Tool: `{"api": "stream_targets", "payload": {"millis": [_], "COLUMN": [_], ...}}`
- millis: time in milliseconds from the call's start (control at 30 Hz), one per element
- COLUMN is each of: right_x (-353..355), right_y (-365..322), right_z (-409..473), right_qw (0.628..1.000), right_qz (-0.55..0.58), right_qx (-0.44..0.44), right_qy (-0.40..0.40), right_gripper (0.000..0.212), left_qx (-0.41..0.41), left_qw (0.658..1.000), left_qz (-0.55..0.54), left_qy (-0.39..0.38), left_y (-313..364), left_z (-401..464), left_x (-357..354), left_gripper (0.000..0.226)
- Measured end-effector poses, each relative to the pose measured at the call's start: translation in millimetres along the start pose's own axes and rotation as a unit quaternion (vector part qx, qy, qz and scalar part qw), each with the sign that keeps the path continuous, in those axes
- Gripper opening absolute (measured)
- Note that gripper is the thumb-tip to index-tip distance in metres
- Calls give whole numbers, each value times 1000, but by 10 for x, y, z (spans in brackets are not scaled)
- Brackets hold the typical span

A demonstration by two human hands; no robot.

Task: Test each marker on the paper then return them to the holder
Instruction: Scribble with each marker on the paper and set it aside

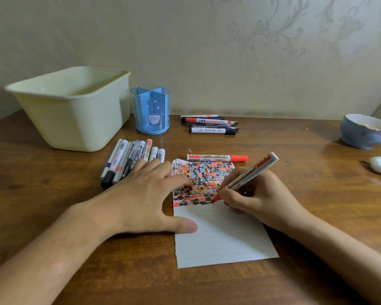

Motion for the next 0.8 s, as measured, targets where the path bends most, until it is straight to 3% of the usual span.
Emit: {"api": "stream_targets", "payload": {"millis": [800], "right_x": [1], "right_y": [-11], "right_z": [-11], "right_qw": [1000], "right_qz": [4], "right_qx": [30], "right_qy": [6], "right_gripper": [6], "left_qx": [-5], "left_qw": [1000], "left_qz": [1], "left_qy": [6], "left_y": [19], "left_z": [-13], "left_x": [25], "left_gripper": [89]}}
Point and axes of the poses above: each hand's wrist, its own z-axis towards the middle knuckle, its own x-axis out of the back of the hand, y = z × x, the point moved 4 cm from there along z, towards the middle knuckle, and after that the axes turned 9 degrees about y, right-handed, at the moved point
